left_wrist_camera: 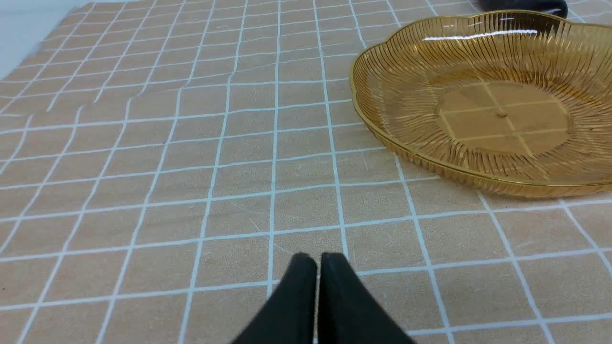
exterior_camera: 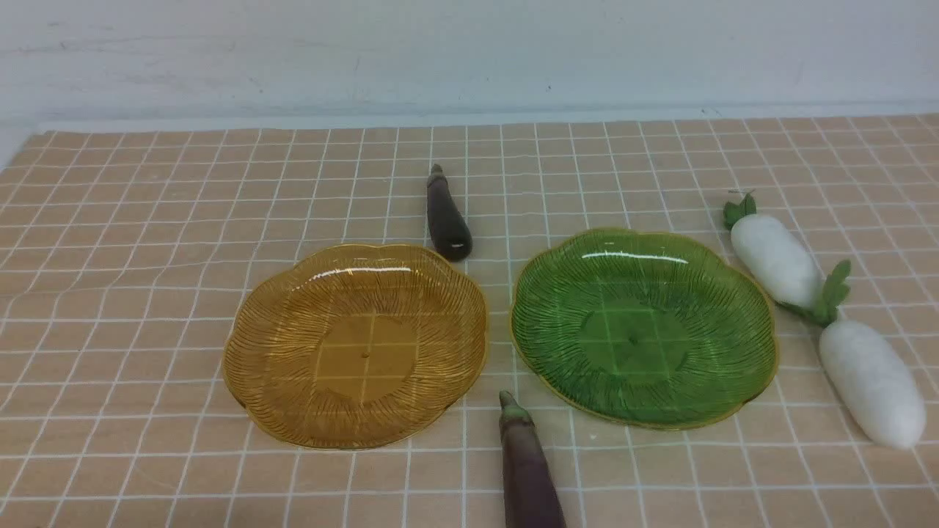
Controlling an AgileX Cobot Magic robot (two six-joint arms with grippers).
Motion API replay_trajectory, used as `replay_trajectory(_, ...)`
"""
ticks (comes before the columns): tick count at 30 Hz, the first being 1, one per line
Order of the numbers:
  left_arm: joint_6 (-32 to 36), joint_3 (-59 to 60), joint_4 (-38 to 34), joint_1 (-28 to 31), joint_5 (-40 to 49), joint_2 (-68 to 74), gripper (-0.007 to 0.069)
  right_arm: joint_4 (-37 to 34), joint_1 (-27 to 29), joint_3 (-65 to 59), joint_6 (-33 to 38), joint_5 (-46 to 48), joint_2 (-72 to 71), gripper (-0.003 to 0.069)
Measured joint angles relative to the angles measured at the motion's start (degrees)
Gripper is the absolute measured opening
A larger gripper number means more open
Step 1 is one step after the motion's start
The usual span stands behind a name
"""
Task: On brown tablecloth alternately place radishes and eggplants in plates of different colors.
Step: 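Pick up the eggplant and place it in the yellow plate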
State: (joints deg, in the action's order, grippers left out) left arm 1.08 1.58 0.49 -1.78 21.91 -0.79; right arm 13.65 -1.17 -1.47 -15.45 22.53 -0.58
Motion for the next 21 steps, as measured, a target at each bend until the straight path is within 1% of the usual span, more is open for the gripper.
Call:
replay_trajectory(9, 0.00, 0.00, 0.51, 0.00, 0.00, 0.00, -0.0003, 0.00, 0.00, 0.00, 0.06, 0.00, 0.00, -0.0011)
replay_trajectory(12, -1.56, 0.00, -1.47, 0.00, -0.86, 0.00, -0.0003, 0.00, 0.00, 0.00, 0.06, 0.00, 0.00, -0.0011)
replay_trajectory(13, -2.92, 0.06, -4.11, 0.00, -1.93, 0.00, -0.0003, 0.00, 0.00, 0.00, 0.06, 0.00, 0.00, -0.0011)
replay_trajectory(15, -7.20, 0.12, -12.12, 0.00, -6.02, 0.00, -0.0003, 0.00, 0.00, 0.00, 0.06, 0.00, 0.00, -0.0011)
replay_trajectory(17, -10.00, 0.12, -18.75, 0.00, -9.13, 0.00, -0.0003, 0.00, 0.00, 0.00, 0.06, 0.00, 0.00, -0.0011)
replay_trajectory(21, -12.29, 0.17, -31.16, 0.00, -16.58, 0.00, -0.0003, 0.00, 0.00, 0.00, 0.06, 0.00, 0.00, -0.0011)
